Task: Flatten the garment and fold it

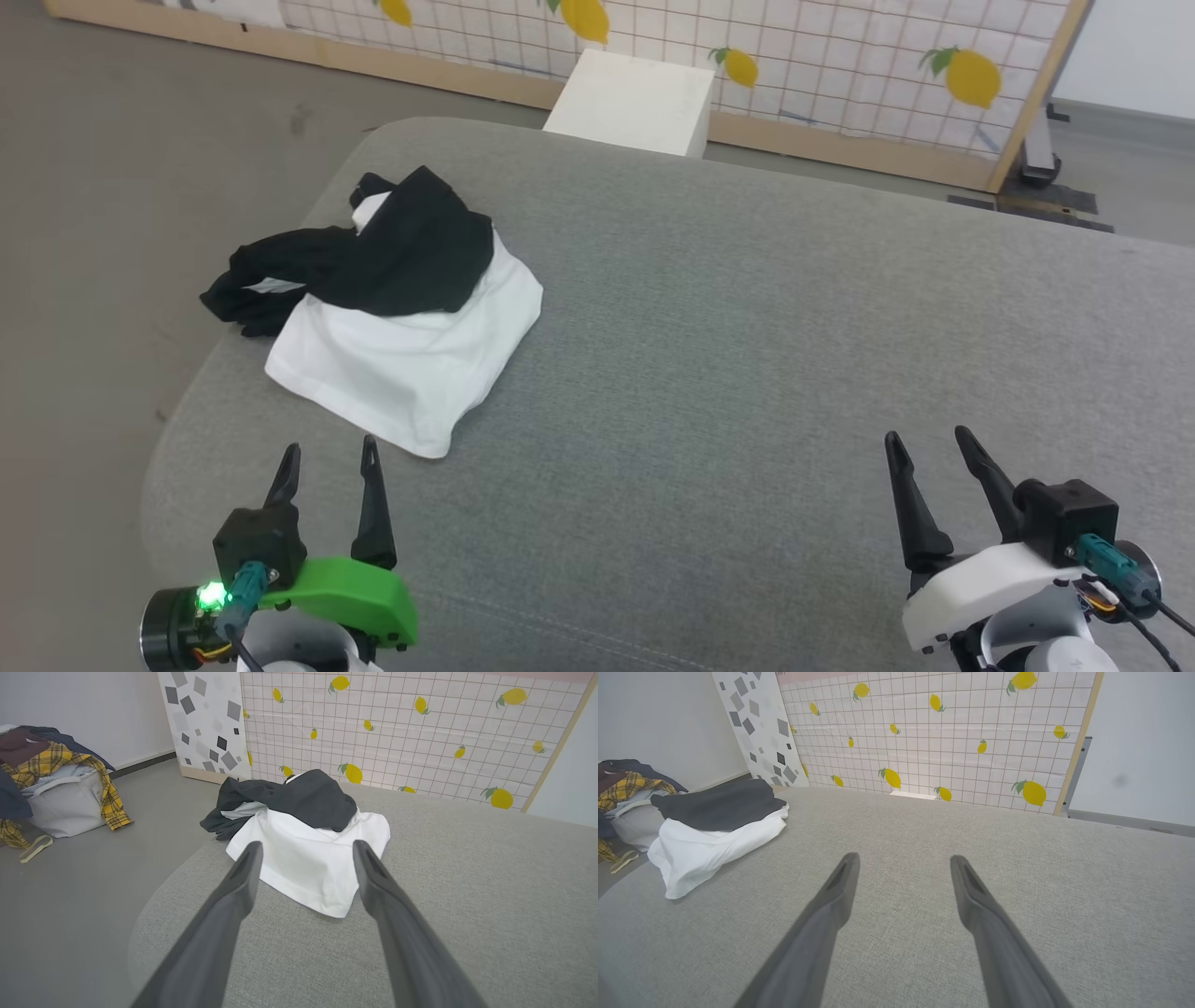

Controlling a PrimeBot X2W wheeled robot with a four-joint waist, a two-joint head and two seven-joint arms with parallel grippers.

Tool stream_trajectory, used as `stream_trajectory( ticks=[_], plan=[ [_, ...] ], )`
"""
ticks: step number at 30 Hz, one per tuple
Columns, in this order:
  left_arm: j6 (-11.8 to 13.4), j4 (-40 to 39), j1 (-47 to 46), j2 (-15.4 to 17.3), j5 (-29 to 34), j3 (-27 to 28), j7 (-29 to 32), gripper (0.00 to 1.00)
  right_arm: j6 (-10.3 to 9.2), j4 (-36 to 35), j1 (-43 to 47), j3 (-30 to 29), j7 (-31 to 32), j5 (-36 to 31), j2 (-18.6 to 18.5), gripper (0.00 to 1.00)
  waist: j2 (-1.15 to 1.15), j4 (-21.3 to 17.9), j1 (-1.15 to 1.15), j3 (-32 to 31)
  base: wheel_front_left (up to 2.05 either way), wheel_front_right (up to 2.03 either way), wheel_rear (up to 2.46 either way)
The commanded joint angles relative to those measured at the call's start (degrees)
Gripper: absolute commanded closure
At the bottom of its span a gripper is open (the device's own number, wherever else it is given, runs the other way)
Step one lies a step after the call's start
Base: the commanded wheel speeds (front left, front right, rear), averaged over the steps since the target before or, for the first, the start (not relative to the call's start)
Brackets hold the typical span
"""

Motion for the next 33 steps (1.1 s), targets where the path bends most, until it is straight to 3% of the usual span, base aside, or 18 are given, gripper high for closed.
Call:
stream_trajectory(
  ticks=[1,33],
  plan=[
    [0.61,0.16,1.13,0.18,-0.70,0.01,-0.57,0.00,-0.05,0.43,0.70,0.03,-0.51,0.61,0.07,0.00,0.00,1.02,0.00,-0.02,0.00,0.00,0.00],
    [2.49,1.45,2.82,0.56,-3.05,0.05,-4.32,0.00,-0.08,4.77,0.91,0.64,-3.38,4.81,0.11,0.00,0.00,7.16,0.00,0.21,0.00,0.00,0.00]
  ],
)
